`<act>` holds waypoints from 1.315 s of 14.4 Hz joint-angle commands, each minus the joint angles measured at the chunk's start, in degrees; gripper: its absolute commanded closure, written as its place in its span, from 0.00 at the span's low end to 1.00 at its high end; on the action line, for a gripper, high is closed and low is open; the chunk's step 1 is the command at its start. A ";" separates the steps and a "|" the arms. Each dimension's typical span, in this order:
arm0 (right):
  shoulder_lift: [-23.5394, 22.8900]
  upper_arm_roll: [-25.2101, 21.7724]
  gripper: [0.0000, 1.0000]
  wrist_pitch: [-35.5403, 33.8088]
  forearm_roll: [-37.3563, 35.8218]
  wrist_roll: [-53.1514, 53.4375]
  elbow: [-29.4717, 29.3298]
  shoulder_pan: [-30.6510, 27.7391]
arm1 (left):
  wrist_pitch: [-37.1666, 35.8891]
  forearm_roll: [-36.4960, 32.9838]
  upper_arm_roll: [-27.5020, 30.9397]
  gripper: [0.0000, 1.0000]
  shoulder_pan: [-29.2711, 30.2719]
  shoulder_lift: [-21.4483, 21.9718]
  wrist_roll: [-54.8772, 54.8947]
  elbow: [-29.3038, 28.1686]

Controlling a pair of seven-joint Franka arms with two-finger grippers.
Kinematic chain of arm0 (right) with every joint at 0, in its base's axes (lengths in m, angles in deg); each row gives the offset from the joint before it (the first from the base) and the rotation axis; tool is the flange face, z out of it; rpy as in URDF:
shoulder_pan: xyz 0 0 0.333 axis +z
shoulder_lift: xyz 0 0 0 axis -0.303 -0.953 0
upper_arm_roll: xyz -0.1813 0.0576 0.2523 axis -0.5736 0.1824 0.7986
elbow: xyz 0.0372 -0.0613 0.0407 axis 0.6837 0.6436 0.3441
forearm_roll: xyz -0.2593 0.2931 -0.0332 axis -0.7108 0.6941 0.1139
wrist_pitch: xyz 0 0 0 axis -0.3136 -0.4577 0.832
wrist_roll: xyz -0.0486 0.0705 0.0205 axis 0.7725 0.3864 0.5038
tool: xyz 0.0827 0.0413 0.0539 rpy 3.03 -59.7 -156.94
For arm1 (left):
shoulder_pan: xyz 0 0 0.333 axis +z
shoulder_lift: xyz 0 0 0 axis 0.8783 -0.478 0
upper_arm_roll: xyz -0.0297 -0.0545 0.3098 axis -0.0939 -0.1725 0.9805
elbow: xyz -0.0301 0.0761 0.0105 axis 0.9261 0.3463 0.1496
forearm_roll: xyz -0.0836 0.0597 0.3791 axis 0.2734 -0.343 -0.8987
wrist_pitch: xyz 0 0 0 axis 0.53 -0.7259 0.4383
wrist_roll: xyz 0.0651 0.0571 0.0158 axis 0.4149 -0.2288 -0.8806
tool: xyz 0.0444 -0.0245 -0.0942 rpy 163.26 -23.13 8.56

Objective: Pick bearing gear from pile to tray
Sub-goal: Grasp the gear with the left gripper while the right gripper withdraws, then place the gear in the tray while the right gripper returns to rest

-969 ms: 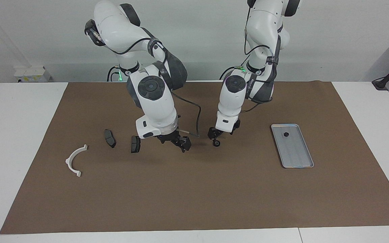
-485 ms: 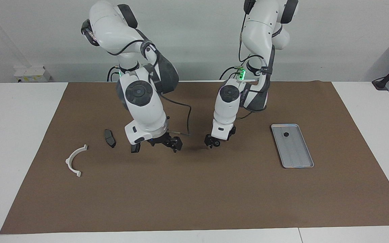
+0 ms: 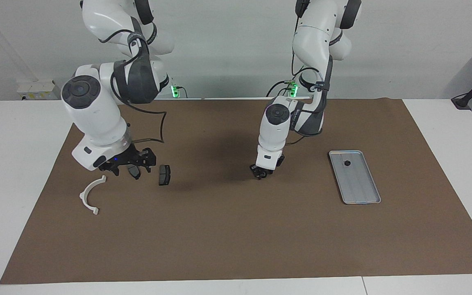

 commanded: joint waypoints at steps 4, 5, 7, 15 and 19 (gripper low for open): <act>12.09 -6.48 0.00 -4.68 1.81 -3.97 6.43 1.75 | -8.46 -2.06 0.90 0.99 -0.01 0.69 -1.77 3.65; 13.58 -6.57 0.00 -6.36 1.81 -3.97 6.35 1.75 | -10.93 -2.93 1.16 1.00 1.05 1.39 -0.98 5.16; 16.22 -6.57 0.00 -9.52 1.89 -3.88 6.43 1.75 | -13.76 -3.03 1.08 1.00 7.09 6.20 8.29 3.69; 24.23 -6.66 0.00 -9.01 1.90 -1.95 16.98 2.63 | -8.61 -2.06 0.99 1.00 29.43 6.50 45.69 1.40; 23.53 -6.40 0.00 -9.10 1.63 -2.12 15.76 1.66 | -3.58 -2.06 0.90 1.00 32.08 4.12 48.60 -0.28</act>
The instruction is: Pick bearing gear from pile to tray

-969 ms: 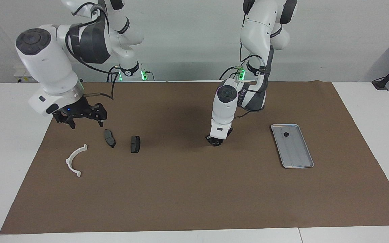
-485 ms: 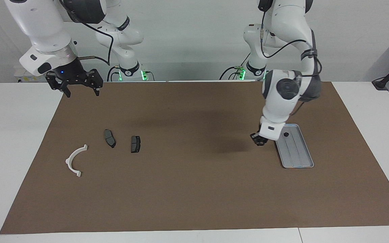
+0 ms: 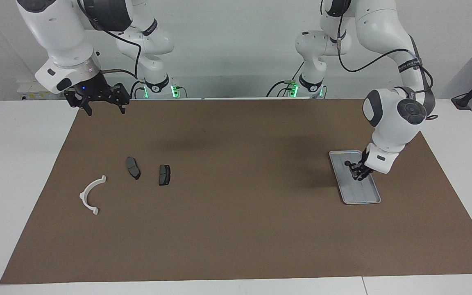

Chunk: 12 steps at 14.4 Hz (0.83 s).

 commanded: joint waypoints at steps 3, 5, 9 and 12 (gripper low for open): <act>1.23 0.37 0.00 1.15 0.87 0.40 0.90 -0.51 | 4.64 0.01 -0.74 1.00 1.27 -1.13 1.65 -2.76; 1.84 0.38 0.00 1.06 1.13 0.40 0.99 -0.34 | 7.01 0.01 -0.74 1.00 1.36 -0.87 1.65 -5.30; 3.96 0.38 0.00 1.06 1.22 0.40 2.04 -0.16 | 7.55 0.01 -0.74 0.95 1.45 -0.70 1.65 -6.28; 4.40 0.38 0.00 1.06 1.22 0.49 2.57 -0.33 | 5.28 0.10 -0.83 0.00 1.10 -0.52 1.56 -5.32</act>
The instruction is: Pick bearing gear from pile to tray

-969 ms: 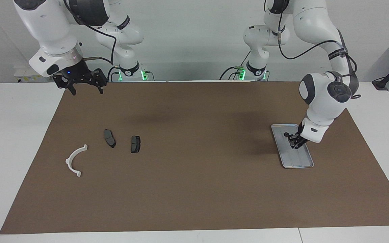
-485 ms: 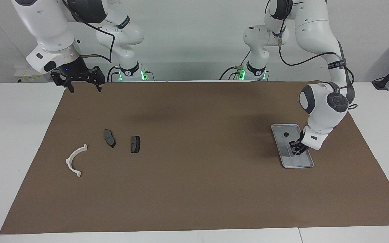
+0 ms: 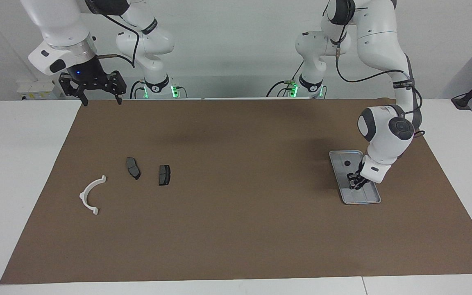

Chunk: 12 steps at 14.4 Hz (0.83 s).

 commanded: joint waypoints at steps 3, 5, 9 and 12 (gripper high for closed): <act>1.94 0.17 0.00 1.67 1.22 0.49 3.94 -0.40 | -7.45 0.10 -0.63 0.00 0.93 6.48 0.82 0.76; 1.94 0.17 0.00 1.76 1.31 0.57 4.03 -0.40 | -13.94 0.10 -0.54 0.00 1.11 12.11 0.82 1.11; 1.85 0.26 0.00 0.97 1.57 0.66 3.68 -0.84 | -31.26 0.10 -0.80 0.00 0.67 17.31 1.00 8.74; 1.68 0.26 0.00 1.06 2.53 3.11 3.24 -0.49 | -35.59 0.53 -0.98 0.00 0.40 21.96 1.00 9.29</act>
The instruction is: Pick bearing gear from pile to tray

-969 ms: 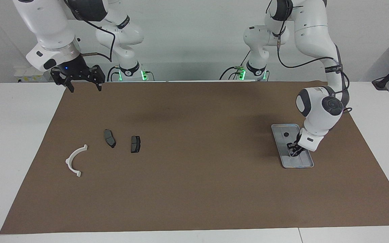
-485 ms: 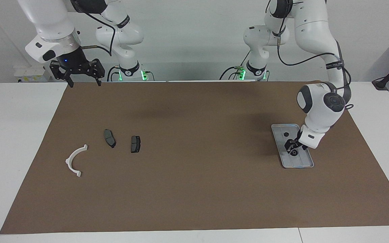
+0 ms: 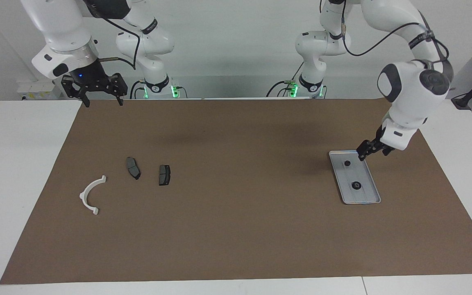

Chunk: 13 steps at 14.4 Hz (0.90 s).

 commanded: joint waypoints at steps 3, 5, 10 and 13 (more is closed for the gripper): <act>1.33 0.34 0.00 0.87 3.91 4.40 1.42 -0.07 | -2.25 1.58 -0.19 0.00 0.84 2.87 0.68 0.04; 1.33 0.43 0.00 0.86 3.91 4.40 1.42 -0.07 | -2.42 4.13 -0.01 0.00 1.80 2.96 0.68 0.04; 1.25 0.34 0.00 1.30 3.65 4.13 1.33 -0.07 | -6.11 3.96 -0.19 0.00 1.72 6.30 0.60 0.39; 1.25 0.34 0.00 1.48 3.73 4.31 1.33 -0.07 | -6.38 2.91 -1.42 0.00 1.63 6.92 0.60 1.01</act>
